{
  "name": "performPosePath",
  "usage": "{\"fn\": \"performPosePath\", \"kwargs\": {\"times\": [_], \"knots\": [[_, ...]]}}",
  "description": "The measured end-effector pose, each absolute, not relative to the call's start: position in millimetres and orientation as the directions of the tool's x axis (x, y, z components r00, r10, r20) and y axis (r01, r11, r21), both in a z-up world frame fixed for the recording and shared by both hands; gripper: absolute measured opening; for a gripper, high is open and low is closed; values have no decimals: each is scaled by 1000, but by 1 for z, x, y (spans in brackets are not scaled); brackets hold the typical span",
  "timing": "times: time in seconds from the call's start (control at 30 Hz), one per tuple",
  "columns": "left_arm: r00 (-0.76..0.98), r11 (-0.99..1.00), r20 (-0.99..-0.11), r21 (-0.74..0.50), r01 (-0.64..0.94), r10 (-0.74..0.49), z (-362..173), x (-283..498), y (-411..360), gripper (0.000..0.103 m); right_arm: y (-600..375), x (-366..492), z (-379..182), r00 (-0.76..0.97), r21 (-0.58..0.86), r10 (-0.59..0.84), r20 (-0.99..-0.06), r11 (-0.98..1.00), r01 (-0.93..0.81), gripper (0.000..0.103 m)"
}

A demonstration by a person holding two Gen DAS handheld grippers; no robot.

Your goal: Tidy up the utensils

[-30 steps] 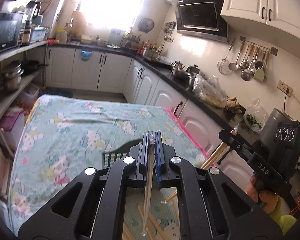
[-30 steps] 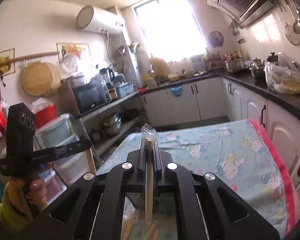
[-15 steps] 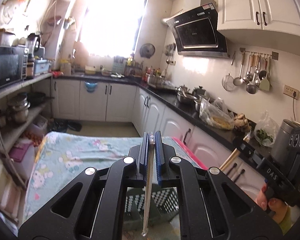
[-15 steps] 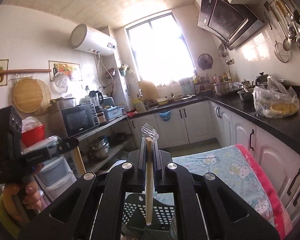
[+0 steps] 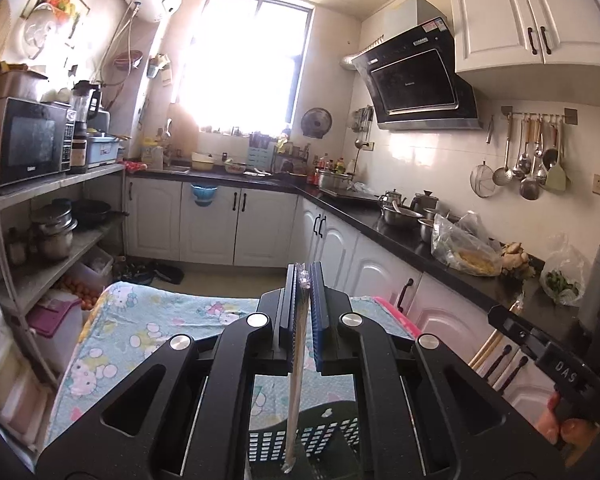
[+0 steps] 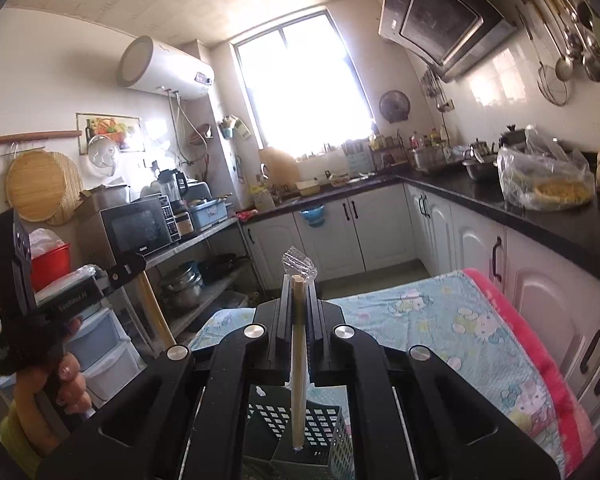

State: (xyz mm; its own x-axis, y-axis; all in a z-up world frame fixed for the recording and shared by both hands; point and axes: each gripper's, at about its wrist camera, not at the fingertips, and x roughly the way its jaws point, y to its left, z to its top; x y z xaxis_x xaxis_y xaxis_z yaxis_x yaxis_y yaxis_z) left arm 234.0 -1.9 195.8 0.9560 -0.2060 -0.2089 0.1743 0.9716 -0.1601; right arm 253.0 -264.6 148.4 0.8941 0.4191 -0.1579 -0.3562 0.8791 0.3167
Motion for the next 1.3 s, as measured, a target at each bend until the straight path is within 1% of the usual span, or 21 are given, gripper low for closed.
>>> {"fn": "performPosePath", "kwargs": {"times": [0.17, 0.5, 0.77, 1.0, 1.07, 1.1, 1.13, 1.2, 1.27, 1.3], "knots": [[956, 972, -214, -168, 166, -200, 180, 240, 2, 3, -259, 255, 142, 902, 304, 395, -173, 893, -332, 6], [940, 964, -251, -192, 186, -231, 147, 250, 8, 3, -246, 264, 126, 906, 265, 367, -213, 914, -308, 6], [931, 955, -267, -232, 187, -247, 129, 249, 15, 3, -243, 264, 110, 896, 289, 377, -235, 907, -306, 6], [933, 956, -259, -222, 194, -250, 122, 239, 13, 4, -244, 258, 100, 892, 305, 379, -247, 904, -300, 6], [931, 955, -269, -228, 188, -247, 120, 238, 14, 4, -246, 257, 98, 890, 313, 378, -254, 903, -294, 11], [929, 955, -276, -235, 182, -245, 119, 239, 15, 4, -248, 256, 97, 891, 317, 376, -256, 903, -290, 17], [928, 955, -285, -241, 174, -241, 117, 239, 16, 4, -249, 255, 96, 892, 320, 371, -258, 904, -283, 21], [924, 954, -303, -254, 157, -233, 114, 241, 19, 4, -251, 254, 95, 894, 321, 363, -263, 907, -274, 23], [920, 952, -316, -271, 144, -230, 111, 241, 24, 4, -254, 252, 93, 892, 331, 363, -270, 905, -268, 28], [919, 950, -321, -279, 140, -230, 111, 241, 26, 5, -256, 252, 92, 892, 336, 361, -271, 904, -264, 34]]}}
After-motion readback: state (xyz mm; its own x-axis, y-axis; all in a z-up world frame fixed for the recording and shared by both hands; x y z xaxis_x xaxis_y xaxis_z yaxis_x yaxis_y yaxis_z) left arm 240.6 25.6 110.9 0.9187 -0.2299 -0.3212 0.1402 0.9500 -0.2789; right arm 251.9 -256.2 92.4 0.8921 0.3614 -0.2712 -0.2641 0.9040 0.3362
